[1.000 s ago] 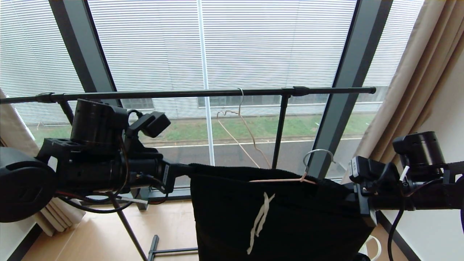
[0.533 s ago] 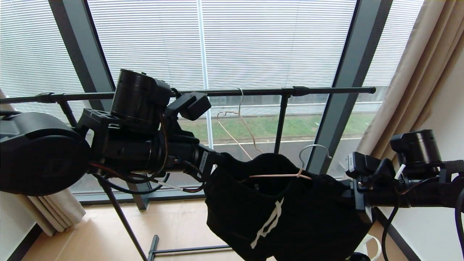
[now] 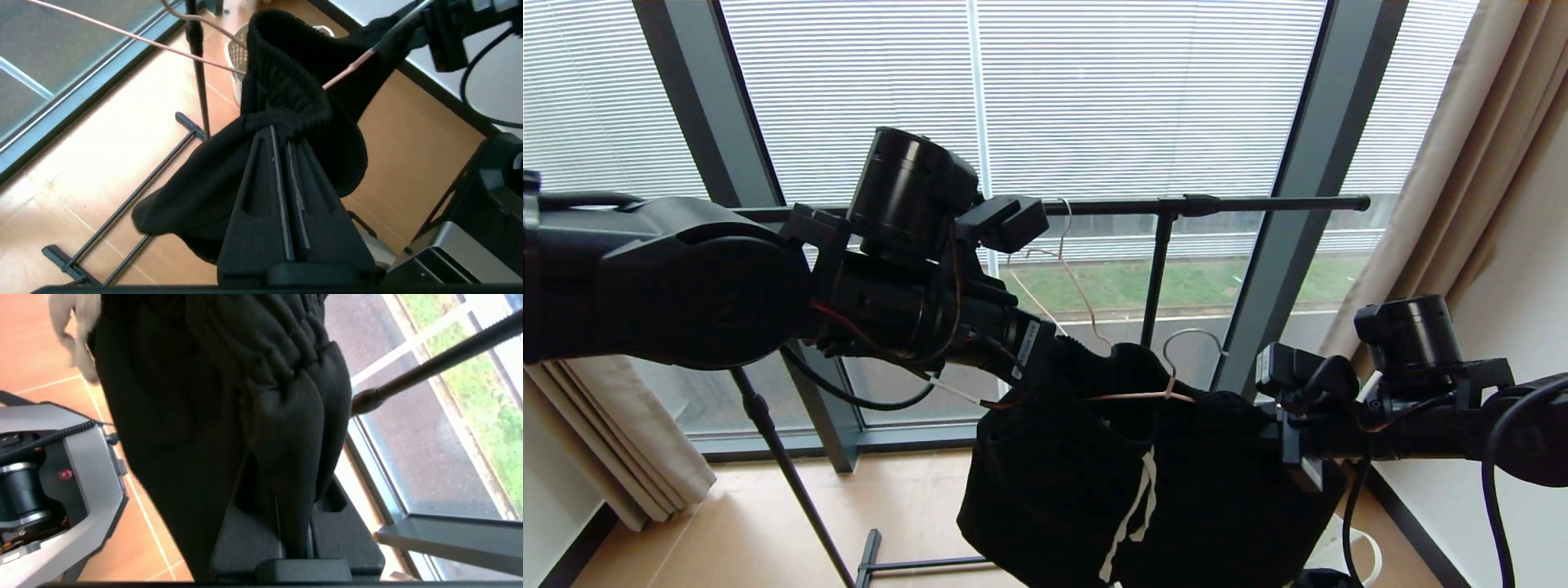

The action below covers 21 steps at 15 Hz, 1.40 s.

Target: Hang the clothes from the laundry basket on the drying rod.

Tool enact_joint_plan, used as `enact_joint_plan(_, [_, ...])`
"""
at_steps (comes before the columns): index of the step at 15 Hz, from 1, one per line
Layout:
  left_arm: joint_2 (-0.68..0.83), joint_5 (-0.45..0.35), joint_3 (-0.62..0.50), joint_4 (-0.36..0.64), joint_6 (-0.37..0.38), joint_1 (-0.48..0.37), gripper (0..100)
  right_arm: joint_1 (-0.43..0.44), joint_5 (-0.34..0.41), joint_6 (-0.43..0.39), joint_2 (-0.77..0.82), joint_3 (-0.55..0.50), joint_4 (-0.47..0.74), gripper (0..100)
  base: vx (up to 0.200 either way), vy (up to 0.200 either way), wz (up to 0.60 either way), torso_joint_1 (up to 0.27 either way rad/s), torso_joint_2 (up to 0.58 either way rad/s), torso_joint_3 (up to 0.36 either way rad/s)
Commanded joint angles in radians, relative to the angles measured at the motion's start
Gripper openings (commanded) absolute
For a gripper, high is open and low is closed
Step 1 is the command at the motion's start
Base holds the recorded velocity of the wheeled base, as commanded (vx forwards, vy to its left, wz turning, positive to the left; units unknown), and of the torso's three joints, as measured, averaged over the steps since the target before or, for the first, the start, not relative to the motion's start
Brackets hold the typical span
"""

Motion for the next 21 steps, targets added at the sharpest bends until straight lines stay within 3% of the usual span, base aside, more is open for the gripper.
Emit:
enact_joint_plan(1, [0.028, 0.000, -0.070, 0.049, -0.001, -0.016, 0, 0.004, -0.001, 0.003, 0.029, -0.001, -0.009, 0, 0.000, 0.000, 0.00, 0.000, 0.00, 0.000])
enact_joint_plan(3, [0.059, 0.012, -0.127, 0.068, -0.001, -0.033, 0, 0.021, -0.001, 0.022, 0.029, -0.003, -0.009, 0, 0.000, 0.000, 0.00, 0.000, 0.00, 0.000])
enact_joint_plan(7, [0.155, 0.147, -0.262, 0.149, -0.010, -0.031, 0, 0.040, 0.000, 0.033, 0.017, 0.005, -0.009, 0, 0.000, 0.000, 0.00, 0.000, 0.00, 0.000])
enact_joint_plan(9, [0.175, 0.209, -0.266, 0.149, -0.015, -0.034, 0, 0.047, 0.000, 0.035, -0.018, 0.014, -0.009, 0, 0.000, 0.000, 0.00, 0.000, 0.00, 0.000])
enact_joint_plan(13, [0.172, 0.219, -0.242, 0.157, -0.009, -0.091, 0, 0.059, 0.007, 0.049, -0.046, 0.013, -0.011, 0, 0.000, 0.000, 0.00, 0.000, 0.00, 0.000])
enact_joint_plan(17, [0.172, 0.266, -0.234, 0.190, 0.005, -0.097, 0, 0.039, 0.059, 0.082, -0.066, 0.008, -0.011, 0, 0.000, 0.000, 0.00, 0.000, 0.00, 0.000])
enact_joint_plan(21, [0.082, 0.285, -0.127, 0.189, 0.042, -0.103, 0, 0.007, 0.082, 0.125, -0.061, 0.000, -0.052, 0, 0.000, 0.000, 0.00, 0.000, 0.00, 0.000])
